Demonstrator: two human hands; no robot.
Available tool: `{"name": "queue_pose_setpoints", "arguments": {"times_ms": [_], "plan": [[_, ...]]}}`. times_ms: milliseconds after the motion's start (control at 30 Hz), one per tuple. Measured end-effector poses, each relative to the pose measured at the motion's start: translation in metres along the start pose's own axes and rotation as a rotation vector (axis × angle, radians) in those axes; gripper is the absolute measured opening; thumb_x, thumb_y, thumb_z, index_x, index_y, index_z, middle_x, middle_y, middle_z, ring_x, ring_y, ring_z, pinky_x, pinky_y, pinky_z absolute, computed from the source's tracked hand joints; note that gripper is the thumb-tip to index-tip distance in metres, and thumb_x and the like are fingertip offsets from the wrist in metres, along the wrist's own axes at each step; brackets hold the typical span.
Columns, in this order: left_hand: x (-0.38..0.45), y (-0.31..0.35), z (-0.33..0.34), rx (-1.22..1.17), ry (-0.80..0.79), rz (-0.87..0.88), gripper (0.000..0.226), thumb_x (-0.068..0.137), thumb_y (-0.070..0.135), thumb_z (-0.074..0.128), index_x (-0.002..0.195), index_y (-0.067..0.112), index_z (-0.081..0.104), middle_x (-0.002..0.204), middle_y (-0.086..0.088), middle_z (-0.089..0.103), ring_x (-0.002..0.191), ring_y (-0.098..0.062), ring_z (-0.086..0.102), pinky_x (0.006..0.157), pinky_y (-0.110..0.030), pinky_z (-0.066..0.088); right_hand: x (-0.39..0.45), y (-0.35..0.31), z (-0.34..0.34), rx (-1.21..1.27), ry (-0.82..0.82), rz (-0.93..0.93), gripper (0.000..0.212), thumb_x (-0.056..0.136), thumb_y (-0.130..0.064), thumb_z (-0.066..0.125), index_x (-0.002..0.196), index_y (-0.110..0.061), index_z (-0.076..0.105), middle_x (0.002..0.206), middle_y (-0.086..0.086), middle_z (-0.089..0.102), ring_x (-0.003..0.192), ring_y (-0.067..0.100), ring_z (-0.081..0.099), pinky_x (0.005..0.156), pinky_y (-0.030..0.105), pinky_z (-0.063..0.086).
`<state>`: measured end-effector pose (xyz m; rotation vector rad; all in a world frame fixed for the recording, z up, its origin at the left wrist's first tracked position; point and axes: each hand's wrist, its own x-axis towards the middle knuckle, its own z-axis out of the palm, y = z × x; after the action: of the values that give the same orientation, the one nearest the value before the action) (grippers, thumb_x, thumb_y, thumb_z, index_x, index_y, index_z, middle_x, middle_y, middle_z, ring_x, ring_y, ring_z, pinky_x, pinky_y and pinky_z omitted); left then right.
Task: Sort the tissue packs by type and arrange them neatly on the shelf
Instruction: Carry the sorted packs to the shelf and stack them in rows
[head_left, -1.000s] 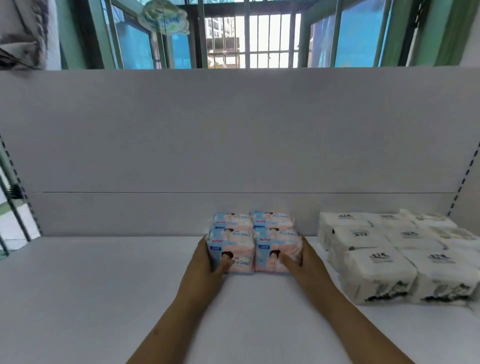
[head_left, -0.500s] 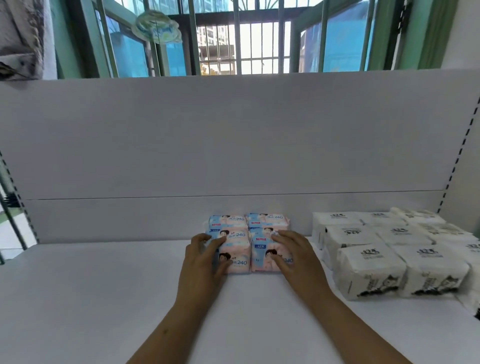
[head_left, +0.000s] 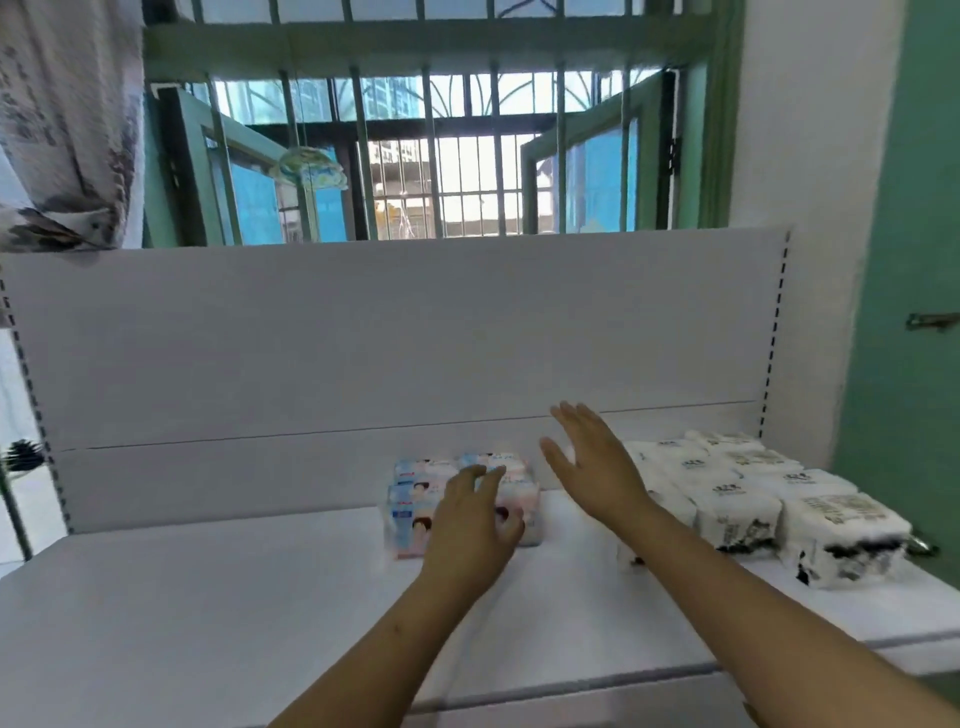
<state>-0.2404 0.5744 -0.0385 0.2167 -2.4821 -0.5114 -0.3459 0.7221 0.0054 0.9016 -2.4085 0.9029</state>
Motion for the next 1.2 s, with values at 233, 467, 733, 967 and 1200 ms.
{"name": "queue_pose_setpoints", "arguments": {"times_ms": [233,467,733,967,1200], "plan": [[-0.043,0.129,0.046,-0.324,-0.133,0.322,0.051,0.097,0.04,0.052,0.145,0.024,0.043,0.145,0.002,0.044,0.131,-0.015,0.043,0.106,-0.026,0.036,-0.076,0.038,-0.143,-0.057,0.217,0.302,0.059,0.102,-0.049,0.033,0.154,-0.02,0.027,0.161,-0.003,0.023,0.15,0.013,0.013,0.119,0.032,0.011],[-0.186,0.225,0.073,-0.535,-0.505,0.595,0.056,0.101,0.048,0.044,0.147,0.018,0.039,0.143,-0.003,0.045,0.132,-0.018,0.043,0.108,-0.03,0.037,-0.252,0.033,-0.235,-0.39,0.328,0.712,0.061,0.102,-0.052,0.031,0.154,-0.021,0.027,0.162,-0.001,0.022,0.15,0.017,0.016,0.121,0.036,0.014],[-0.431,0.258,0.037,-0.652,-1.011,0.755,0.054,0.1,0.039,0.05,0.145,0.01,0.04,0.145,-0.013,0.042,0.13,-0.027,0.044,0.107,-0.03,0.035,-0.502,-0.068,-0.266,-0.627,0.22,1.19,0.066,0.101,-0.057,0.027,0.155,-0.019,0.024,0.162,0.002,0.02,0.15,0.023,0.016,0.12,0.043,0.022],[-0.568,0.28,-0.022,-0.641,-1.191,1.072,0.057,0.101,0.041,0.046,0.152,0.021,0.029,0.154,-0.005,0.029,0.13,-0.023,0.045,0.098,-0.032,0.043,-0.67,-0.14,-0.313,-0.726,0.312,1.507,0.067,0.101,-0.059,0.026,0.155,-0.018,0.024,0.161,0.002,0.024,0.148,0.025,0.022,0.117,0.045,0.028],[-0.669,0.321,-0.01,-0.447,-1.308,1.202,0.063,0.103,0.05,0.037,0.155,0.019,0.023,0.158,-0.004,0.026,0.134,-0.025,0.043,0.103,-0.037,0.043,-0.825,-0.163,-0.356,-0.69,0.304,1.663,0.067,0.101,-0.057,0.028,0.155,-0.017,0.022,0.161,0.004,0.023,0.148,0.027,0.021,0.117,0.046,0.028]]}}
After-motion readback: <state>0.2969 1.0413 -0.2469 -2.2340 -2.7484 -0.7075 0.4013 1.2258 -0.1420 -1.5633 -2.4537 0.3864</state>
